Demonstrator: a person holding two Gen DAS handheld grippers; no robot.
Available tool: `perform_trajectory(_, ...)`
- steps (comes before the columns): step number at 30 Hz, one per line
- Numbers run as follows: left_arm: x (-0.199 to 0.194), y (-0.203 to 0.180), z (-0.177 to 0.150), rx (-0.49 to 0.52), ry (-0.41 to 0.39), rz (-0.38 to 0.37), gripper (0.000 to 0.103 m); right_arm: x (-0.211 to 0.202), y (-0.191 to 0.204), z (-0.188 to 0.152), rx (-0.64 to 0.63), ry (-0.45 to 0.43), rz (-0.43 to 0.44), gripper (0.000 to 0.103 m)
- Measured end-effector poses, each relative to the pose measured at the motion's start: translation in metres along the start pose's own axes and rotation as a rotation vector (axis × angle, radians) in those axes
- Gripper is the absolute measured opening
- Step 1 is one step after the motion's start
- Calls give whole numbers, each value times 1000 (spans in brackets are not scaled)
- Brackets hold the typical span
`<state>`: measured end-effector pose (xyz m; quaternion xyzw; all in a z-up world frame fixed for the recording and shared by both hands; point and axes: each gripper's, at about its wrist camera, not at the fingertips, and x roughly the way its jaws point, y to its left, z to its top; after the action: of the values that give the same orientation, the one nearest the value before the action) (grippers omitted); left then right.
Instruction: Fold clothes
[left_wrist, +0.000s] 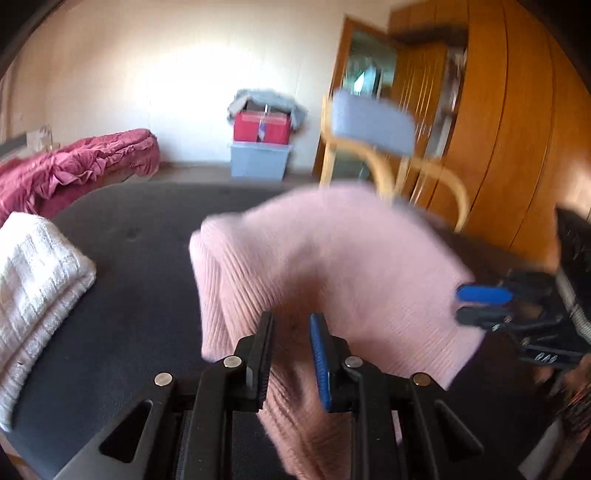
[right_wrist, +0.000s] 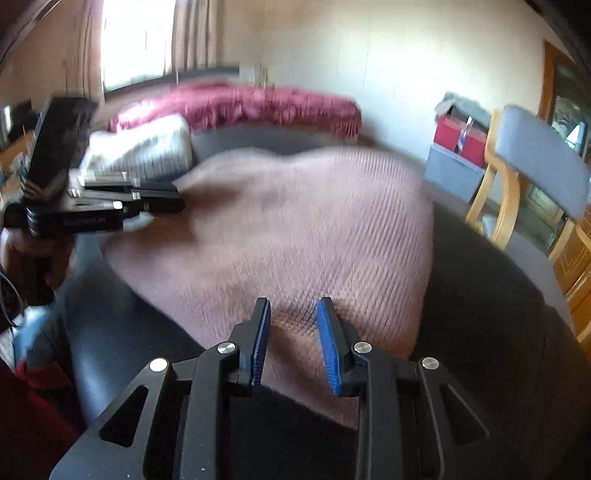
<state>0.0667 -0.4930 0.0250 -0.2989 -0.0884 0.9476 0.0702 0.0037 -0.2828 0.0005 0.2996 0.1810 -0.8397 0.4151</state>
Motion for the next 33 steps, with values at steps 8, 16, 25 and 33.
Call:
perform_trajectory(8,41,-35,30,164,66,110,20,19,1,37,8,-24,-40,29)
perform_trajectory(16,73,9,21,82,144,172,19,76,-38,61,73,67,-53,25)
perform_trajectory(25,72,13,20,67,136,140,19,65,-31,81,-10,1,-38,26)
perform_trajectory(33,73,23,18,43,125,115,19,149,-52,120,-59,201,-101,27)
